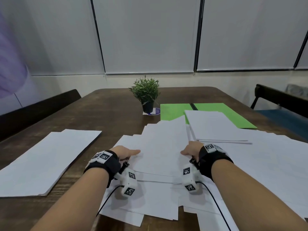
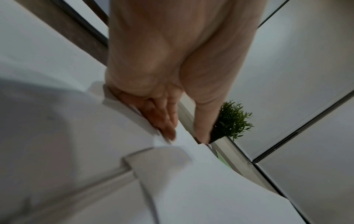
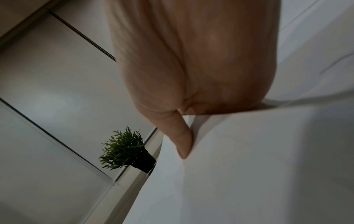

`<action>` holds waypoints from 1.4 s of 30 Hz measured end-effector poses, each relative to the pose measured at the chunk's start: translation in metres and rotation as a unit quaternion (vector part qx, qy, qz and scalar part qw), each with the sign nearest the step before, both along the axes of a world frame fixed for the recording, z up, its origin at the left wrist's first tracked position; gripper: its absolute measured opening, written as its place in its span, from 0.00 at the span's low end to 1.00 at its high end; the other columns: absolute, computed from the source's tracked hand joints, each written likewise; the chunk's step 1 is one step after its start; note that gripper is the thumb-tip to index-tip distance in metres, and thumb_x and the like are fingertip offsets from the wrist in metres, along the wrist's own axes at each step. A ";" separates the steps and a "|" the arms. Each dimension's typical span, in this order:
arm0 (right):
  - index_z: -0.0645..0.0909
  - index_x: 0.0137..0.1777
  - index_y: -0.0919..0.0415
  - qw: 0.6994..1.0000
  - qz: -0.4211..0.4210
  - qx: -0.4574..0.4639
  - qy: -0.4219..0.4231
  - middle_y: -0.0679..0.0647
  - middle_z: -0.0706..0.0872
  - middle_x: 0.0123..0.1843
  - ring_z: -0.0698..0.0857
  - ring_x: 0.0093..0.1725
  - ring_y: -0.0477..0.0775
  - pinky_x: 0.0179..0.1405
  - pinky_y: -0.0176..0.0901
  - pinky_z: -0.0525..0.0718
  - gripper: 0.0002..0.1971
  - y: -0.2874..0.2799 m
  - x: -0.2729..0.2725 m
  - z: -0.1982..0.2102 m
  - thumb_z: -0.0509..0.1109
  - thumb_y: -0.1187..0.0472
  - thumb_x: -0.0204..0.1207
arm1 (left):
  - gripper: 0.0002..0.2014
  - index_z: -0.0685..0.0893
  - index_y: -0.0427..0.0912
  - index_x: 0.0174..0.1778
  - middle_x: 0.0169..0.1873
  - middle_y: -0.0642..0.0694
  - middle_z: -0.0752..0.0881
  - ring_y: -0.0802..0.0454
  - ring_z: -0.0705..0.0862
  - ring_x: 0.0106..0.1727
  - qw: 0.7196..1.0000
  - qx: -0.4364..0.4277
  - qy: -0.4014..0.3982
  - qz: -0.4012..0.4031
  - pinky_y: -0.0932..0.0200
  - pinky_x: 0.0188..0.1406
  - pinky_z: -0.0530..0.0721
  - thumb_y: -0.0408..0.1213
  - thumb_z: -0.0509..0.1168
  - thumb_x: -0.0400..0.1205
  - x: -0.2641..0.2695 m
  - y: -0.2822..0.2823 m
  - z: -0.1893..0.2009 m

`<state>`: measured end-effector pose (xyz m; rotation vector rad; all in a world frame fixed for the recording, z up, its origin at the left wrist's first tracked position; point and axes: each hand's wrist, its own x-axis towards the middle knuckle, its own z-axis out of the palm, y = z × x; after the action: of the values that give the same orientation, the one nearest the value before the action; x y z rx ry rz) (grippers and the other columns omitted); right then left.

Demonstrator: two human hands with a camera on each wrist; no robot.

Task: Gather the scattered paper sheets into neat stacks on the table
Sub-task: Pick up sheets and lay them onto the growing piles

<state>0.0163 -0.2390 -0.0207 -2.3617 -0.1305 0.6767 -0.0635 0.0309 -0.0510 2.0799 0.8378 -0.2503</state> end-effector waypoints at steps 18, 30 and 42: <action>0.70 0.76 0.64 0.996 0.043 -0.077 -0.029 0.63 0.73 0.75 0.75 0.72 0.63 0.58 0.43 0.80 0.23 0.004 0.015 -0.011 0.65 0.60 0.82 | 0.34 0.85 0.37 0.56 0.47 0.45 0.88 0.45 0.85 0.50 0.973 0.206 0.099 -0.008 0.58 0.51 0.82 0.57 0.81 0.60 -0.025 0.029 0.017; 0.67 0.79 0.66 0.992 0.033 -0.104 -0.064 0.64 0.68 0.78 0.70 0.77 0.63 0.68 0.45 0.73 0.23 0.005 0.016 -0.011 0.56 0.56 0.87 | 0.14 0.83 0.38 0.45 0.48 0.41 0.87 0.42 0.84 0.51 0.954 0.295 -0.063 0.001 0.57 0.47 0.80 0.44 0.75 0.73 -0.039 0.055 0.059; 0.68 0.78 0.67 0.997 -0.033 -0.039 -0.051 0.63 0.65 0.80 0.70 0.77 0.62 0.72 0.43 0.70 0.23 0.008 0.017 -0.012 0.54 0.57 0.88 | 0.12 0.78 0.35 0.51 0.50 0.33 0.85 0.33 0.83 0.54 0.861 0.347 -0.316 0.194 0.48 0.49 0.78 0.36 0.69 0.77 -0.051 0.084 0.140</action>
<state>0.0328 -0.2314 -0.0330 -2.4649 -0.0719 0.5404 -0.1140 0.1153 0.0892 2.3209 0.9766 1.0502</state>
